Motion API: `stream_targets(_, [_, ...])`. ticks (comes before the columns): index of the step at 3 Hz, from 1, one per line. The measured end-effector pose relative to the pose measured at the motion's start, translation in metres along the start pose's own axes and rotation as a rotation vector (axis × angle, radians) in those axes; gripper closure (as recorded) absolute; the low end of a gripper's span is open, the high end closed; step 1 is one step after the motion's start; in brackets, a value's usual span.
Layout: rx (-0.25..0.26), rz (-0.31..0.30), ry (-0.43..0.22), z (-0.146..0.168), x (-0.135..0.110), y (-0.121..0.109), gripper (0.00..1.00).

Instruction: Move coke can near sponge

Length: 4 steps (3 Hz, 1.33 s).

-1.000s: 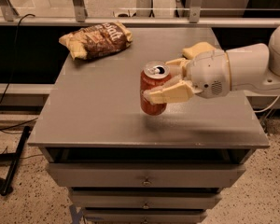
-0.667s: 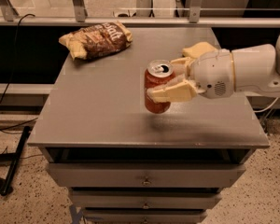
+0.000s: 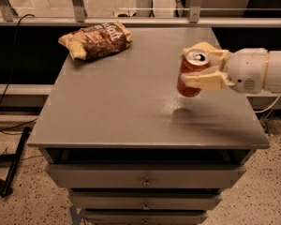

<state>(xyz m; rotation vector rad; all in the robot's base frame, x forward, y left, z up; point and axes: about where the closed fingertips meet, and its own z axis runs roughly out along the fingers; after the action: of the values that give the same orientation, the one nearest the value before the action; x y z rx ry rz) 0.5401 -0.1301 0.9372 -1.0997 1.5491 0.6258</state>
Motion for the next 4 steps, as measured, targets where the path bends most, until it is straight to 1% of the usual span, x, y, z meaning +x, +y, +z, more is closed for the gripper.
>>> stream_targets(1, [0.104,0.000,-0.033,-0.030,0.015,-0.055,1.00])
stream_targets(2, [0.181,0.008,-0.045,-0.056,0.027,-0.111,1.00])
stream_targets(3, [0.235,0.040,-0.023,-0.075,0.042,-0.167,1.00])
stream_targets(4, [0.254,0.074,0.001,-0.080,0.054,-0.195,1.00])
